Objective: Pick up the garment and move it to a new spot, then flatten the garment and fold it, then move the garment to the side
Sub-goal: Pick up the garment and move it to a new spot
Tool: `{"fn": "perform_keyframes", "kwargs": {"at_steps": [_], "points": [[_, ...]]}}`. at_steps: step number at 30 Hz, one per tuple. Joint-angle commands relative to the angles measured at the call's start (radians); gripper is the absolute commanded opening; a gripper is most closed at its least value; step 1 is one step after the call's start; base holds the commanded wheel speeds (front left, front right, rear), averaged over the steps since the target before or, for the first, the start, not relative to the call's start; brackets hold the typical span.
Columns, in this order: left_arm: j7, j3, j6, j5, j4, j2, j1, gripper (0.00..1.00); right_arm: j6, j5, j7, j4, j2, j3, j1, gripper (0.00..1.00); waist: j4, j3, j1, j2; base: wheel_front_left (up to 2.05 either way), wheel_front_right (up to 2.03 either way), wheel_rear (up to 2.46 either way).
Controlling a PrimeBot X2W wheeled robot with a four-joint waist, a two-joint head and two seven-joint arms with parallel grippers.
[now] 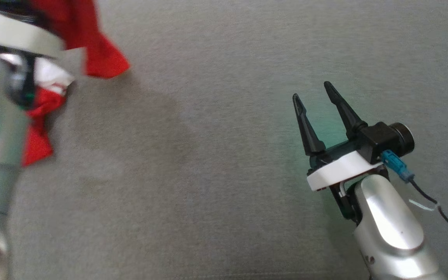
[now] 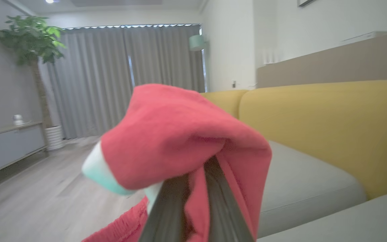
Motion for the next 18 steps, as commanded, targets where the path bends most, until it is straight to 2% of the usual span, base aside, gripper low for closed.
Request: {"fn": "perform_keyframes", "kwargs": {"at_steps": [1,11,15,16,17,18], "points": [[-0.005,0.015,0.002,0.008,-0.044,0.016,-0.01,0.0,0.007,0.01,-0.005,-0.036,0.013,0.016,0.008,1.0,-0.048,-0.034,0.0001,0.0,0.0,0.0,0.0],[-0.005,-0.122,0.002,-0.018,-0.108,-0.238,0.119,0.0,0.007,0.045,-0.005,-0.055,0.013,0.044,0.021,1.0,-0.204,-0.048,0.0001,0.0,0.0,0.0,0.0],[-0.005,-0.149,0.002,-0.001,-0.108,-0.307,0.194,0.0,0.007,0.063,-0.005,-0.058,0.013,0.048,0.025,1.0,-0.24,-0.048,0.0001,0.0,0.0,0.0,0.0],[-0.005,-0.159,0.002,0.009,-0.101,-0.317,0.218,0.33,0.007,0.065,-0.005,-0.058,0.013,0.048,0.025,1.0,-0.242,-0.048,0.0001,0.0,0.0,0.0,0.0],[-0.005,-0.167,0.002,0.018,-0.089,-0.323,0.242,1.0,0.007,0.065,-0.005,-0.058,0.013,0.049,0.026,1.0,-0.245,-0.049,0.0001,0.0,0.0,0.0,0.0],[-0.005,-0.166,0.002,0.027,-0.078,-0.328,0.265,1.0,0.007,0.066,-0.005,-0.057,0.013,0.048,0.027,1.0,-0.246,-0.051,0.0001,0.0,0.0,0.0,0.0]]}}
